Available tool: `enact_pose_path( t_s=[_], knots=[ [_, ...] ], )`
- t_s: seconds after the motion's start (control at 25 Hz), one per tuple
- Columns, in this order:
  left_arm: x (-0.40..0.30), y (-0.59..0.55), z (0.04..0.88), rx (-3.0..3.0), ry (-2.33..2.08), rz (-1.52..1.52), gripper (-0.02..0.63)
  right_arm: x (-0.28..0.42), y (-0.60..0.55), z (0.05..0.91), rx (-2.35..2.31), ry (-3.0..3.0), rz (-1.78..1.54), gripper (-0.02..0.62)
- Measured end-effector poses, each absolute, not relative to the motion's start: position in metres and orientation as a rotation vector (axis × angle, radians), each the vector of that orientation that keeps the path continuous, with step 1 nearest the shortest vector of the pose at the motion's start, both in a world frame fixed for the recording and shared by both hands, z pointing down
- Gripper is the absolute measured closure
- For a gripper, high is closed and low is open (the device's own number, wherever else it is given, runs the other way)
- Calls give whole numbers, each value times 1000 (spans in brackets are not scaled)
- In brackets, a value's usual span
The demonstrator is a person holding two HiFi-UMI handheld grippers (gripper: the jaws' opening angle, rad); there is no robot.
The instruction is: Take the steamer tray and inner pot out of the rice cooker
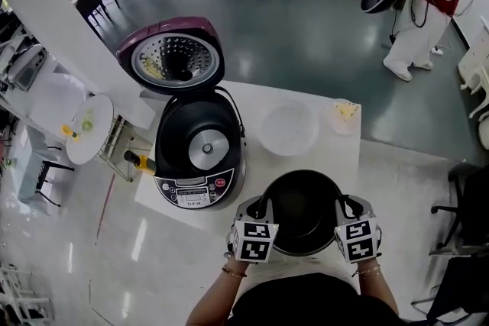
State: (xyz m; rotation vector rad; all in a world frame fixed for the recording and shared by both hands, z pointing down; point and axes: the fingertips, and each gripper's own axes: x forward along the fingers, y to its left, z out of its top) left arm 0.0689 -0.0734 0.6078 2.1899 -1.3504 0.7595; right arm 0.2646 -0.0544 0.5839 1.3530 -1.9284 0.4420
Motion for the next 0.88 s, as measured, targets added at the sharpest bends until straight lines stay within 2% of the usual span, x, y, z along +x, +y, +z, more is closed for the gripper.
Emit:
enact_pose_path(
  t_s=[0.88],
  knots=[
    [71,-106,622,2169,-1389,724,583,267,-88,586,1384,-1974,432,540]
  ],
)
